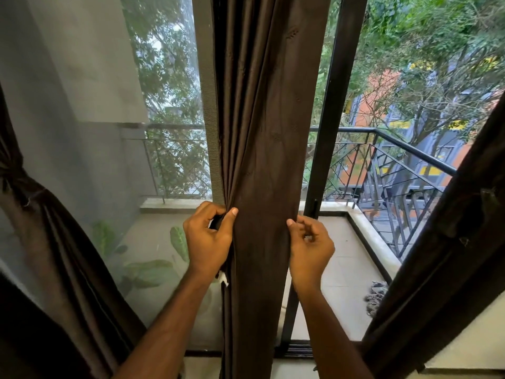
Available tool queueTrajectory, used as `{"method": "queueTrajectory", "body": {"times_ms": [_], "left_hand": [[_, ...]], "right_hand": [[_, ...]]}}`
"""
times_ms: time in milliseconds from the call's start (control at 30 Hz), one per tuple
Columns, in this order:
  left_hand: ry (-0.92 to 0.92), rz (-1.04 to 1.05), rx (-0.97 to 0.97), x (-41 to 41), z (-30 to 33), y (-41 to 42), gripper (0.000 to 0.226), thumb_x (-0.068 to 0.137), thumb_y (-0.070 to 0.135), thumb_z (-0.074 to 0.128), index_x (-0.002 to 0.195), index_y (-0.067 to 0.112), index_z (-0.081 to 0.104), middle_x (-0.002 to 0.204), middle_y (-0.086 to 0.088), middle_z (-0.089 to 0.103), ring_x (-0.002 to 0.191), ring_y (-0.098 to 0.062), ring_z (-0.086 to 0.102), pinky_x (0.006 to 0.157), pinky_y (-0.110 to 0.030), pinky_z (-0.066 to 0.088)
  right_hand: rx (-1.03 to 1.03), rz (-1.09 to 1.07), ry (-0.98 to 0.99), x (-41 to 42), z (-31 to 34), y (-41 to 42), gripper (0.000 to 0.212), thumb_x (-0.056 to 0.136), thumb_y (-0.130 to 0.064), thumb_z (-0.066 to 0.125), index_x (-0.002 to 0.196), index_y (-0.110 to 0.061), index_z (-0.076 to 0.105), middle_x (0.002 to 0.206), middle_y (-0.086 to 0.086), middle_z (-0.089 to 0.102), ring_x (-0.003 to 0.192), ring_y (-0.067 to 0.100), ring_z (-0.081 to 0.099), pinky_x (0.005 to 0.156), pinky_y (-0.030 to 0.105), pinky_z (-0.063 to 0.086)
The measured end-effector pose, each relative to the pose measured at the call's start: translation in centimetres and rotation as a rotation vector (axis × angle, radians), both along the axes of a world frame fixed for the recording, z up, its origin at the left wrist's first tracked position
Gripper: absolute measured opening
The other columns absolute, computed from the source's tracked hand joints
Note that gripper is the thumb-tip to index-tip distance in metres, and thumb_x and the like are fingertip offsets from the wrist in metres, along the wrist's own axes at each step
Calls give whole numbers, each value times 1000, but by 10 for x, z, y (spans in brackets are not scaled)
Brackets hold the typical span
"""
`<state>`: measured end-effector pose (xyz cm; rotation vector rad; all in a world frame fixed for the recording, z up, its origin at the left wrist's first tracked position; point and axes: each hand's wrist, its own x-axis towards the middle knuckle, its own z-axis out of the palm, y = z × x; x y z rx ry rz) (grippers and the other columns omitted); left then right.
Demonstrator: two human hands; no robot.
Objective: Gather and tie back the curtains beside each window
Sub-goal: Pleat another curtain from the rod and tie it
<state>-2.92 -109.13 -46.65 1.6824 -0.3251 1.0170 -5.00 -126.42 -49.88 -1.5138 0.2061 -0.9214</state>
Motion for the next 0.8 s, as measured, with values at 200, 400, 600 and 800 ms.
{"method": "queueTrajectory", "body": {"times_ms": [200, 400, 600, 800], "left_hand": [[25, -52, 1, -4, -3, -17, 25, 86, 10, 71, 66, 6, 57, 66, -2, 54, 63, -16, 51, 59, -35, 44], [130, -195, -93, -7, -8, -14, 24, 92, 23, 65, 74, 8, 60, 69, -5, 59, 67, -18, 57, 63, -38, 48], [118, -118, -40, -9, 0, -11, 29, 85, 25, 74, 69, 26, 50, 61, 11, 45, 58, -7, 43, 58, -25, 39], [126, -124, -21, -4, -3, 5, 32, 91, 33, 65, 78, 4, 62, 64, -14, 54, 63, -36, 53, 58, -48, 48]], "right_hand": [[-632, -12, -237, -24, -6, 51, 6, 89, -9, 75, 93, -14, 75, 81, -4, 66, 79, 12, 59, 80, 33, 41], [-570, 88, -245, -12, -13, 57, 10, 96, -12, 70, 103, -15, 76, 92, -3, 71, 87, 13, 64, 78, 41, 48], [-606, 169, -276, -7, -8, 59, 15, 95, -14, 60, 96, -12, 75, 94, -3, 73, 92, 11, 64, 82, 39, 48], [-158, 136, -34, 1, 7, 32, 30, 93, -18, 74, 121, -26, 67, 118, -6, 66, 109, 4, 60, 89, 19, 53]]}}
